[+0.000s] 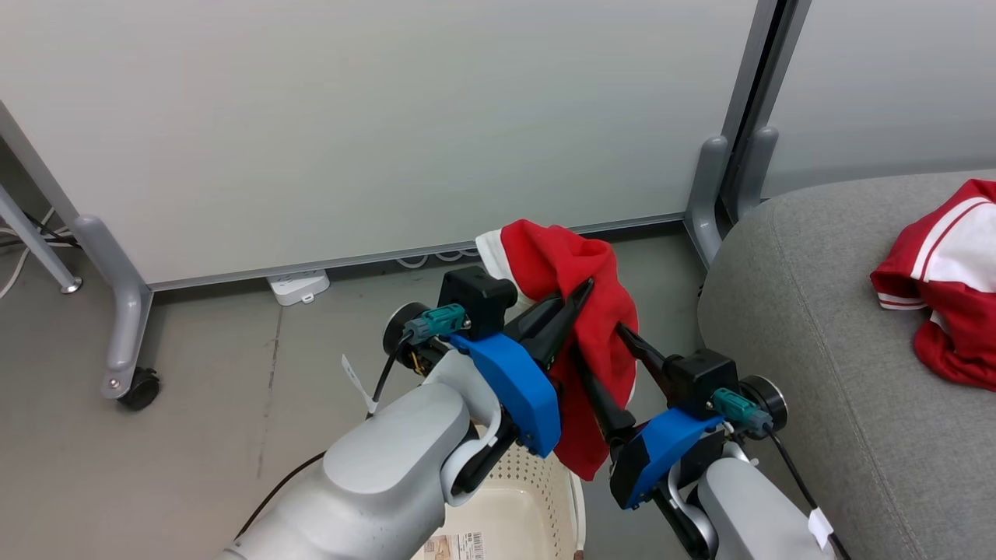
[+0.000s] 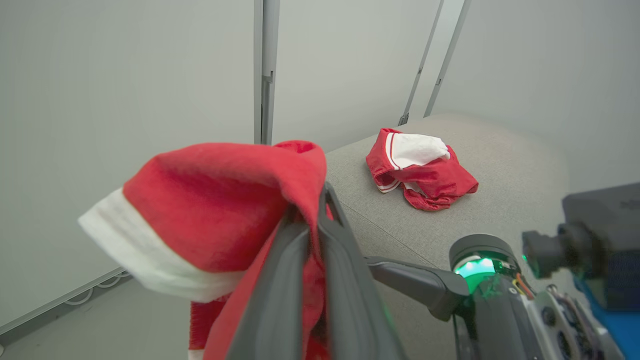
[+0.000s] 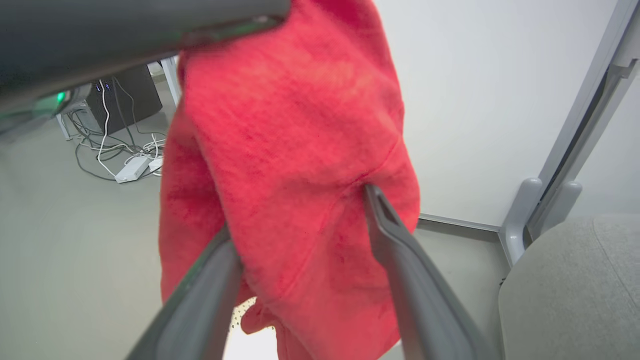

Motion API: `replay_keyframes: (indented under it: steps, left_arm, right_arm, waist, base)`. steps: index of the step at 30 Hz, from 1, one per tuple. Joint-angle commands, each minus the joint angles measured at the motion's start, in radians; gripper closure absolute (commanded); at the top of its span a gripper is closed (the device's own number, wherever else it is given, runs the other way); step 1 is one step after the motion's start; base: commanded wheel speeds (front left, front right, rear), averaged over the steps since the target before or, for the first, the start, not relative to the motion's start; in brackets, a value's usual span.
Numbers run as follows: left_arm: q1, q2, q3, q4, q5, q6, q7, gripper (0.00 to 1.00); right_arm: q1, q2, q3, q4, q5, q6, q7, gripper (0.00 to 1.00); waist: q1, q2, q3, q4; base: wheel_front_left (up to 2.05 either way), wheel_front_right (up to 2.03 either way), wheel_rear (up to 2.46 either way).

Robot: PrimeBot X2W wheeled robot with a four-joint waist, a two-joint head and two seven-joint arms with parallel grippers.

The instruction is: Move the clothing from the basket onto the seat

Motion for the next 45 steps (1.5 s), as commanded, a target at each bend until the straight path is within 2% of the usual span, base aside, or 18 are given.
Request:
replay_keyframes:
  steps: [1,2,12,40,42,44,45]
  left_arm:
    - [-0.014,0.003,-0.003,-0.003,-0.006,0.004,-0.006,1.00]
    - [-0.016,0.002,-0.009,-0.002,-0.009,0.006,-0.007,1.00]
    - [-0.031,0.002,-0.030,0.014,-0.039,0.011,-0.023,1.00]
    - [-0.020,0.002,-0.058,0.027,-0.075,0.009,-0.040,1.00]
    - [-0.020,0.002,-0.060,0.027,-0.078,0.009,-0.040,0.56]
    - [-0.022,0.002,-0.063,0.028,-0.080,0.011,-0.038,0.00]
    - [-0.023,0.002,-0.065,0.029,-0.081,0.012,-0.038,0.00]
  right_arm:
    - [-0.020,0.000,-0.001,0.007,0.006,-0.001,-0.006,0.94]
    - [-0.024,0.000,-0.001,0.016,0.009,-0.001,-0.008,1.00]
    - [-0.048,0.000,0.010,0.064,0.043,-0.001,-0.028,1.00]
    - [-0.032,0.000,0.060,0.091,0.086,-0.001,-0.045,1.00]
    - [-0.033,0.000,0.062,0.087,0.088,-0.001,-0.046,1.00]
    - [-0.033,0.000,0.064,0.082,0.088,-0.001,-0.047,1.00]
    - [-0.032,0.000,0.064,0.081,0.087,-0.001,-0.047,1.00]
  waist:
    - [-0.0001,0.0000,0.000,0.000]
    - [-0.0001,0.0000,0.000,0.000]
    - [-0.0001,0.0000,-0.002,-0.012]
    - [-0.0001,0.0000,-0.025,-0.036]
    - [-0.0001,0.0000,-0.024,-0.038]
    - [-0.0001,0.0000,-0.022,-0.040]
    - [-0.0001,0.0000,-0.022,-0.040]
  base:
    - [0.00,0.00,0.00]
    - [0.00,0.00,0.00]
    - [0.00,0.00,0.00]
    - [0.00,0.00,0.00]
    - [0.00,0.00,0.00]
    - [0.00,0.00,0.00]
    - [0.00,0.00,0.00]
